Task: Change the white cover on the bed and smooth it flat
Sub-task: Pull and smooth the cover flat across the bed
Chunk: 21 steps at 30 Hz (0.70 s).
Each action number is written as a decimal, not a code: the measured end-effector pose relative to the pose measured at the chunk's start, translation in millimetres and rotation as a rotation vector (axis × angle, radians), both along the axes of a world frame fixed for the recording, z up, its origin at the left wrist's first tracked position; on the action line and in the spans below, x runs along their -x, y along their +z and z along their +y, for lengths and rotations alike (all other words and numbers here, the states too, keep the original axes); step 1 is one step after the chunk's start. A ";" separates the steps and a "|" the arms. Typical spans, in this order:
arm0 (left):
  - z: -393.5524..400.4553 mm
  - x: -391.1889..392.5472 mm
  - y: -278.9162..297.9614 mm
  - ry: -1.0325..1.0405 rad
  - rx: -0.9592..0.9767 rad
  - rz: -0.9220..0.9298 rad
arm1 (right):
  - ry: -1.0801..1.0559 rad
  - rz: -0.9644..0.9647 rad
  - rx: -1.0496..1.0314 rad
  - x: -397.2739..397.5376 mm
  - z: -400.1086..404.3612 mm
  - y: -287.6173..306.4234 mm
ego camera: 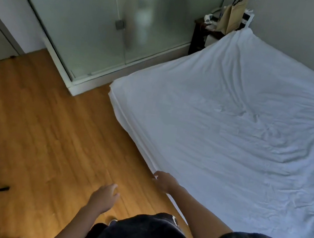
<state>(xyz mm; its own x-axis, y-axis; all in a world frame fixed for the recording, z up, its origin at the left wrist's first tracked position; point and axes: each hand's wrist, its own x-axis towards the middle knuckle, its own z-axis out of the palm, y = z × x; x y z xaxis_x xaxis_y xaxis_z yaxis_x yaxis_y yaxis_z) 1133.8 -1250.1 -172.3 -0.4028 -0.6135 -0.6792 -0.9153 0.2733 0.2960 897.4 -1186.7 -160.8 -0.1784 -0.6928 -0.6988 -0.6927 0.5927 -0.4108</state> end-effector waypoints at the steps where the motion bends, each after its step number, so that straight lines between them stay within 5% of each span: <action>1: -26.2 -9.2 3.3 -0.006 0.003 0.001 | -0.010 0.003 0.005 -11.1 -22.2 1.3; 21: -499.3 -15.2 4.4 0.004 0.025 -0.057 | -0.005 -0.077 -0.064 -25.0 -473.4 -13.3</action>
